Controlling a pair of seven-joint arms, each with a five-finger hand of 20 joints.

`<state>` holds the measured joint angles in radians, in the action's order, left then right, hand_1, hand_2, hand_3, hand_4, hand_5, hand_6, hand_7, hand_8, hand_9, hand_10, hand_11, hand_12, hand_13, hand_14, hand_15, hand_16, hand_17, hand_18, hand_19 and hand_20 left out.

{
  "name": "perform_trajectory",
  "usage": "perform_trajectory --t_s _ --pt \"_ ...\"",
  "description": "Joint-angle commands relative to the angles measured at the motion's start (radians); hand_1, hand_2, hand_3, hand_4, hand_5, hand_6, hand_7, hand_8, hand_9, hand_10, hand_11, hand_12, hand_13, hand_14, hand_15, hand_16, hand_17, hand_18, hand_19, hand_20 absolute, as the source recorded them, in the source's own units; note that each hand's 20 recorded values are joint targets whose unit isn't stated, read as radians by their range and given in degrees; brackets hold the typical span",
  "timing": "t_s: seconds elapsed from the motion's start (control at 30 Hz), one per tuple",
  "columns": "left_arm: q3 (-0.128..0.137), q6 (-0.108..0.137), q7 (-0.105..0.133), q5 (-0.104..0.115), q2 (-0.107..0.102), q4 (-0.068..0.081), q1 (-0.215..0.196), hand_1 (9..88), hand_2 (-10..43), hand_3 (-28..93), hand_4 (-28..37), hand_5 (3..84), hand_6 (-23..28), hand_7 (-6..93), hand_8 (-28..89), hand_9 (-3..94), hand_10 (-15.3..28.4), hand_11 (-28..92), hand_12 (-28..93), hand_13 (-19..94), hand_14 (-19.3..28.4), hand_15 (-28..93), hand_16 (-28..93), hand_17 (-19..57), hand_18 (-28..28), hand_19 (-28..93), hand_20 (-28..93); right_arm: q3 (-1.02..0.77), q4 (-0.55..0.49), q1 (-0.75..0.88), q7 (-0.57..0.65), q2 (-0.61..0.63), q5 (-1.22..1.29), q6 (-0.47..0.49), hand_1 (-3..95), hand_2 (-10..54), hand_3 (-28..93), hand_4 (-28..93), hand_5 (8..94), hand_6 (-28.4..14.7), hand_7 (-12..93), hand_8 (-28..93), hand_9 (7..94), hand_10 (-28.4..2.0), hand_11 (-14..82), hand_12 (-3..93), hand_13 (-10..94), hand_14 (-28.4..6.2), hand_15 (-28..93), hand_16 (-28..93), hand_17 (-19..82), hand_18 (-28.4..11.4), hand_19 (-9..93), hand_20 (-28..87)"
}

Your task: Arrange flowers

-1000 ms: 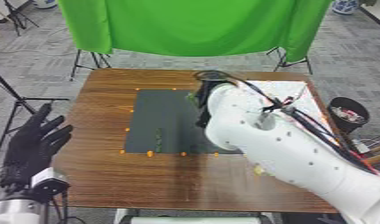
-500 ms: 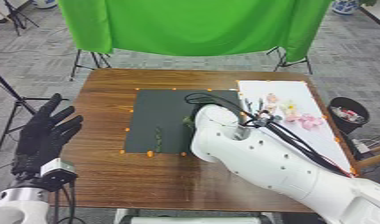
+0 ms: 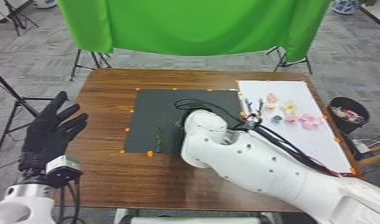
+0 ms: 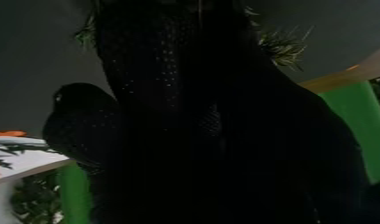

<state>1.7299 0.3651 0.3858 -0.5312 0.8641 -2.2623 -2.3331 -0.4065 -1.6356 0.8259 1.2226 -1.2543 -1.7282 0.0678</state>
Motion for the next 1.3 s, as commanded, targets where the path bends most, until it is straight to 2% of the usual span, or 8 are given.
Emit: perform_trajectory --t_s 0.03,0.33,0.67,0.93,0.97,1.1,1.17,1.3 --pt "-0.005 -0.029 -0.031 -0.023 0.019 0.01 0.025 30.3 6.9 64 -20.5 31.4 6.1 8.7 -8 27.7 17.3 23 11 18 25.6 52 -11 -8.8 25.3 48 5 0.013 0.004 -0.017 -0.005 -0.019 -0.016 -0.013 63.1 -9.4 70 -27 83.1 -5.4 15 12 93.7 -10.3 21.4 23.8 94 -6.1 42 18 71 -6.1 93 -6" --pt "0.013 -0.036 -0.057 -0.036 0.043 0.003 0.003 30.3 6.8 64 -20.5 31.6 6.2 8.6 -8 27.8 17.3 23 11 18 25.5 52 -11 -8.9 25.3 48 5 -0.014 -0.034 0.012 0.008 -0.019 0.014 -0.007 56.7 -9.5 67 -23 77.3 -6.1 15 10 93.7 -12.0 21.7 22.1 93 -6.5 41 17 72 -4.9 93 -12" --pt "0.008 -0.038 -0.057 -0.039 0.042 0.003 0.007 30.3 6.9 64 -20.4 31.6 6.2 8.7 -8 27.7 17.4 24 11 18 25.6 52 -11 -8.9 25.3 48 5 -0.023 -0.041 0.004 0.012 -0.029 0.001 0.033 50.8 -9.5 67 -22 73.8 -6.9 14 8 93.7 -13.5 23.6 17.3 94 -6.8 42 15 74 -3.1 93 -16" --pt "0.013 -0.018 -0.031 -0.02 0.032 -0.005 -0.024 30.3 6.8 64 -20.4 31.6 6.2 8.6 -8 27.5 17.4 24 11 18 25.5 52 -11 -9.0 25.4 48 5 -0.035 -0.054 0.002 0.021 -0.022 0.002 0.046 47.8 -9.5 68 -21 70.3 -7.2 15 -1 93.3 -13.8 23.2 17.4 94 -7.0 42 15 75 -2.7 93 -21" --pt "0.015 -0.013 -0.024 -0.016 0.029 -0.008 -0.033 30.3 6.8 64 -20.4 31.6 6.2 8.6 -8 27.5 17.4 23 11 18 25.5 52 -11 -9.0 25.4 48 5 -0.046 -0.06 0.009 0.017 -0.023 -0.006 0.053 46.9 -9.5 69 -21 69.7 -7.3 16 -6 93.1 -13.9 23.1 17.3 94 -7.1 41 15 75 -2.6 93 -22" --pt "0.026 -0.001 -0.008 -0.005 0.026 -0.018 -0.068 30.3 6.8 64 -20.4 31.6 6.2 8.7 -8 27.5 17.4 23 11 18 25.5 52 -11 -9.0 25.4 48 5 -0.041 -0.081 -0.013 0.012 -0.013 0.008 0.059 45.0 -9.5 69 -21 68.6 -7.9 16 -8 92.7 -14.5 23.0 17.2 94 -7.4 41 15 75 -2.2 93 -24" --pt "0.026 0.003 0.009 0.004 0.022 -0.019 -0.078 30.3 6.8 64 -20.4 31.5 6.1 8.6 -8 27.4 17.4 23 11 18 25.5 52 -11 -9.0 25.6 48 5 -0.056 -0.092 -0.014 0.008 -0.014 0.009 0.073 44.7 -9.5 69 -21 68.3 -8.1 16 -8 92.6 -14.7 22.9 17.2 94 -7.5 40 15 75 -2.1 93 -25" --pt "0.025 0.029 0.058 0.04 -0.006 -0.029 -0.116 30.3 6.8 64 -20.4 31.4 6.1 8.7 -8 27.4 17.3 23 11 18 25.5 52 -11 -9.0 25.6 48 5 -0.083 -0.114 -0.01 -0.004 -0.013 0.019 0.099 43.7 -9.5 69 -21 67.3 -8.8 15 -8 92.2 -15.2 22.8 17.0 94 -7.7 40 15 75 -2.0 93 -26"
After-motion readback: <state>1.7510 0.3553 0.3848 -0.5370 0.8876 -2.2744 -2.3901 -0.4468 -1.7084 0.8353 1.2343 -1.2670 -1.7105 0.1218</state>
